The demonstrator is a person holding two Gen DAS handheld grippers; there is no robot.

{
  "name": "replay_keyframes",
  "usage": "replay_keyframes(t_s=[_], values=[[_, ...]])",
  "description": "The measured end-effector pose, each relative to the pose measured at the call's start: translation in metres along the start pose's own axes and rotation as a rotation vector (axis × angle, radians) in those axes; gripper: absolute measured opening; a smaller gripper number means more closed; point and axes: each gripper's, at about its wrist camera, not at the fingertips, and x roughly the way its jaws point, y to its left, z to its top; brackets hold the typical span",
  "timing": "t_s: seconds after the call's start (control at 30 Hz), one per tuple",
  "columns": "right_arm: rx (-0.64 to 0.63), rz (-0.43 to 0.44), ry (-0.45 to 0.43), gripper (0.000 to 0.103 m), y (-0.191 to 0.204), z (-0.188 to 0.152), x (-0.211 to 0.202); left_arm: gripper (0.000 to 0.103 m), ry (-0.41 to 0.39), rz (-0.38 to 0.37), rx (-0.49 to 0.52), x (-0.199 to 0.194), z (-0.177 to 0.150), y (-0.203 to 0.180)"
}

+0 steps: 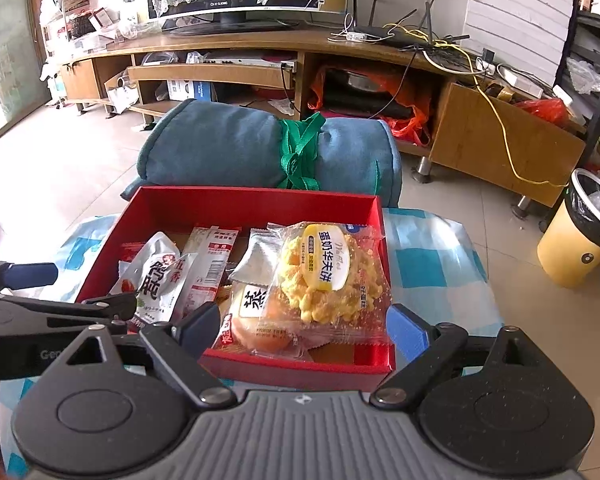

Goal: Organize snacks

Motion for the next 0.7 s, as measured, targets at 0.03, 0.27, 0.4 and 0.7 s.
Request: replay_keyframes(t_s=[0.03,0.27,0.4,0.7], values=[[0.001,0.001,-0.001,0.086,0.000,-0.001,-0.001,0.087,0.001,-0.001,0.000,-0.001,-0.001,0.000],[-0.005,-0.008,-0.007,0.086,0.003,-0.008,-0.009,0.088,-0.006,-0.003,0.017,-0.008,-0.009,-0.006],[-0.002,-0.018,-0.012,0.087,0.001,-0.013,-0.014,0.088,-0.006,0.000,0.017,-0.010,-0.013,-0.007],[0.002,-0.033,-0.016,0.087,-0.002,-0.025,-0.026,0.088,-0.015,-0.010,0.025,-0.020,-0.023,-0.008]])
